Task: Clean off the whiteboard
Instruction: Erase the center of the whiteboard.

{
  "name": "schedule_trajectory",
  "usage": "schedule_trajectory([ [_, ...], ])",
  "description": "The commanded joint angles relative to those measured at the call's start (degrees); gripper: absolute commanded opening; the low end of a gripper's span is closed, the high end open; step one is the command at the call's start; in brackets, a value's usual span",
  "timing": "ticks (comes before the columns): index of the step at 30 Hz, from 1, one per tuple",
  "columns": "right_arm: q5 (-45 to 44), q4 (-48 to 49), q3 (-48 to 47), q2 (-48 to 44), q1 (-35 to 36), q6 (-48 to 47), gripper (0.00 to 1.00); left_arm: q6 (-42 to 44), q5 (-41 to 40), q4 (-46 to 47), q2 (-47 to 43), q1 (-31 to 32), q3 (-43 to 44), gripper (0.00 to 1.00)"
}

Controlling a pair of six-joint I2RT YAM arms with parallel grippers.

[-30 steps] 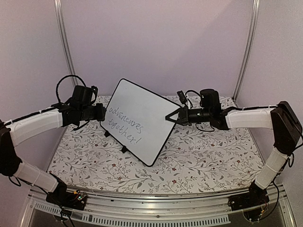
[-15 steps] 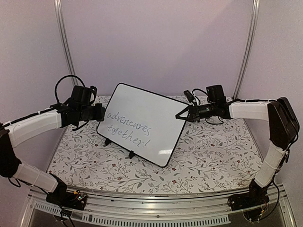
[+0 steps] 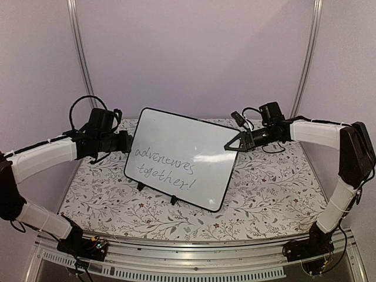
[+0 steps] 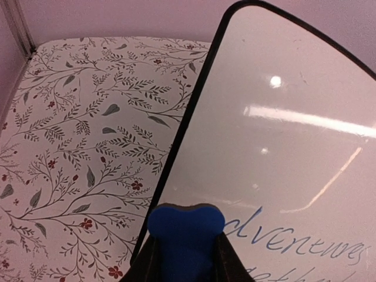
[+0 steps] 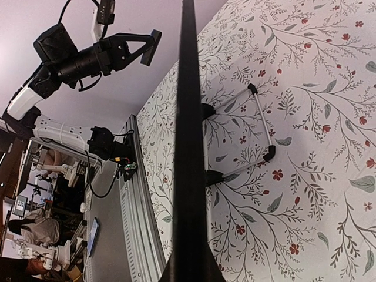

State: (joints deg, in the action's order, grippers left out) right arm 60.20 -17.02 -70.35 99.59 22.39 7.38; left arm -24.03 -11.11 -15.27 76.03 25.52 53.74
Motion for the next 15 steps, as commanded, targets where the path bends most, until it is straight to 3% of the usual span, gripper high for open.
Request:
schedule_trajectory([
  [1, -1.8, -3.0, 2.5, -5.3, -0.7, -2.1, 0.0, -0.8, 2.3, 2.8, 0.1, 0.1, -2.3, 0.0],
  [6, -3.4, -3.3, 3.4, -7.5, -0.7, -3.2, 0.0, 1.3, 3.3, 6.0, 2.4, 0.5, -4.9, 0.0],
  [15, -3.3, -4.0, 3.3, -7.4, -0.7, -4.4, 0.0, 7.6, 5.3, 3.5, 6.6, 0.7, 0.6, 0.0],
])
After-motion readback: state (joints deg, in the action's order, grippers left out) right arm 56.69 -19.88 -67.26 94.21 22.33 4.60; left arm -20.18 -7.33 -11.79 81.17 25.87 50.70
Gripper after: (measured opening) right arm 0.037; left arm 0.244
